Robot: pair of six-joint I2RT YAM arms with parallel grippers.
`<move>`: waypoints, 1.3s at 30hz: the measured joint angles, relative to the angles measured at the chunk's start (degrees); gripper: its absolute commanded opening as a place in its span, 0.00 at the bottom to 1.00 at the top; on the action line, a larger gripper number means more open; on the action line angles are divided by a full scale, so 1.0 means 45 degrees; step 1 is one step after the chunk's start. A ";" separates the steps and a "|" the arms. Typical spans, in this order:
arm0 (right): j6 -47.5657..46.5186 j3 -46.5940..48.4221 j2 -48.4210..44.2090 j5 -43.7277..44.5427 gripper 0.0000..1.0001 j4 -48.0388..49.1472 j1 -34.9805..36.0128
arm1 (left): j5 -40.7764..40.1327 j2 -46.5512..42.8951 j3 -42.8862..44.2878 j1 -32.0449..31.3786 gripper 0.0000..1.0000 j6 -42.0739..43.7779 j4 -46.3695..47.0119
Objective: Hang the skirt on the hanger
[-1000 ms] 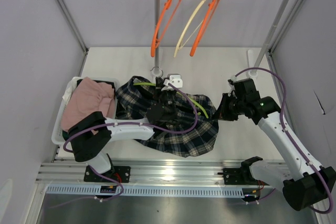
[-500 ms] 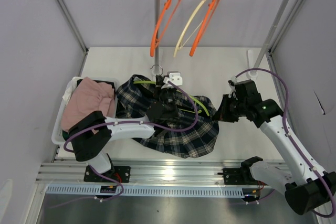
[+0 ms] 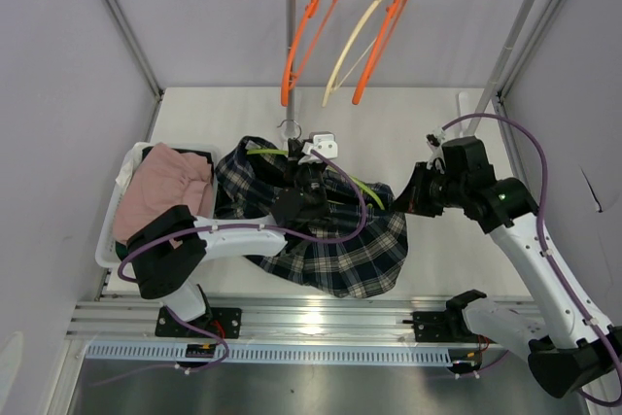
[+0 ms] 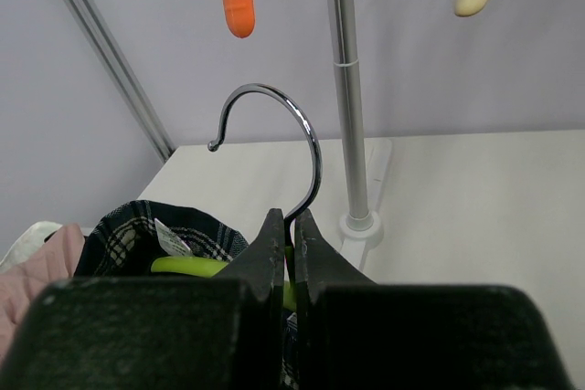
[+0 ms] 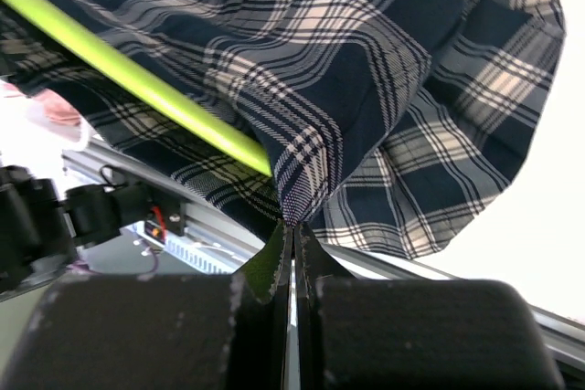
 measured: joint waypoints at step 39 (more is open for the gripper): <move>0.0374 0.7859 0.4017 0.3444 0.00 -0.2710 0.1564 | 0.3565 -0.5702 0.0651 -0.1044 0.00 -0.9520 -0.9865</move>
